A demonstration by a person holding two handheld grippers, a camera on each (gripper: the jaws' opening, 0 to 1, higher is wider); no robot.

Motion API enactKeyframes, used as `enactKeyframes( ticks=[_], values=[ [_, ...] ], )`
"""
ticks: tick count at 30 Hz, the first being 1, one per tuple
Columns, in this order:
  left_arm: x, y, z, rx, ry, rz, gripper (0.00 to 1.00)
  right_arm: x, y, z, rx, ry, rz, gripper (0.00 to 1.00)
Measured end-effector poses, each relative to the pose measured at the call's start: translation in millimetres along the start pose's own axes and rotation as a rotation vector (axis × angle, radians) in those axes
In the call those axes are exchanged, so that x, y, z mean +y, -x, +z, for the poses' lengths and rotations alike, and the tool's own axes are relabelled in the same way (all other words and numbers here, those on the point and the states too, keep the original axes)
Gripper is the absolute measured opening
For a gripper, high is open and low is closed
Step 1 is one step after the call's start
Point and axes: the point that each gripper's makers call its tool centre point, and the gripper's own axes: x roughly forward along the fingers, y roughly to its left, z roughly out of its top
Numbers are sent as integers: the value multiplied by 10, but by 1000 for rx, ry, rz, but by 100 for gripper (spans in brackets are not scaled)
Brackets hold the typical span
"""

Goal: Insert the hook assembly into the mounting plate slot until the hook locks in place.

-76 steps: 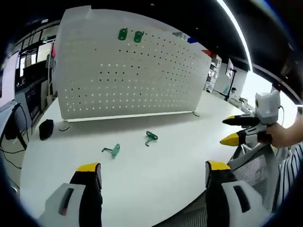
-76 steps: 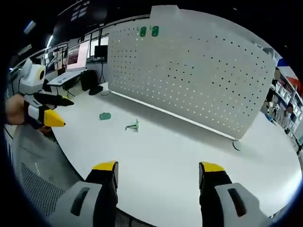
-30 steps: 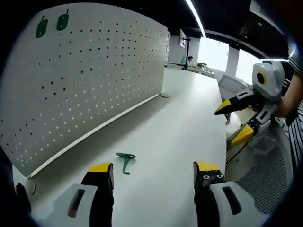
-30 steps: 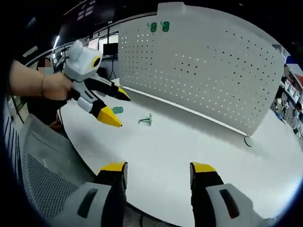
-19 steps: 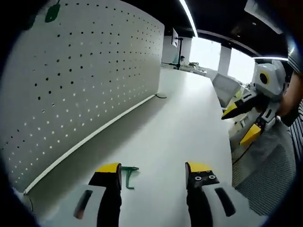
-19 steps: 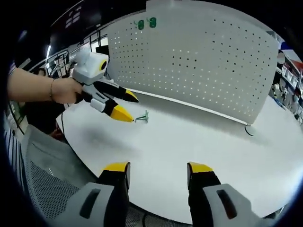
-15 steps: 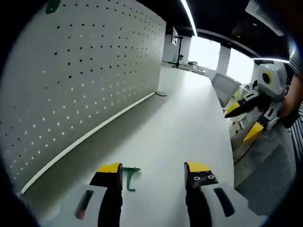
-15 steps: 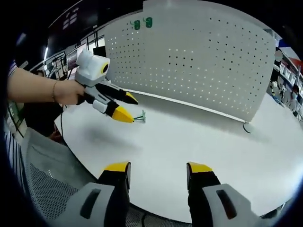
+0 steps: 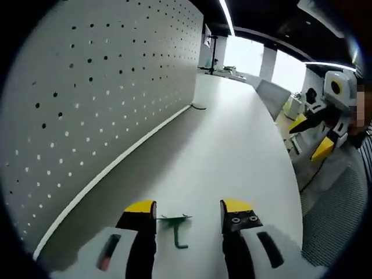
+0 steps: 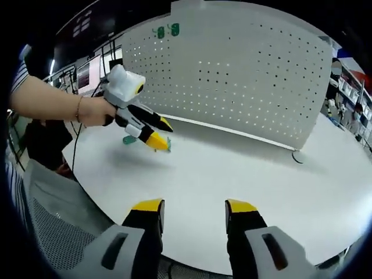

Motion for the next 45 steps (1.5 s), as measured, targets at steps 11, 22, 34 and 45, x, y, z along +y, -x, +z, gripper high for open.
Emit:
enactKeyframes(
  ticks=[11,22,34,45],
  values=[
    [52,-115,-81,84,-140,-65,34,-137,-20,-31,5,-125,-22,39],
    [-32,-116,-134,167,-229,-121,13,-214,-49,-62,6,-227,-26,37],
    [67,-125,-191,228,-253,-94,1,-182,-53,-63,7,-222,-15,35],
    [157,-80,-213,222,-168,-53,1,-176,-58,-72,10,-218,-13,35]
  ],
)
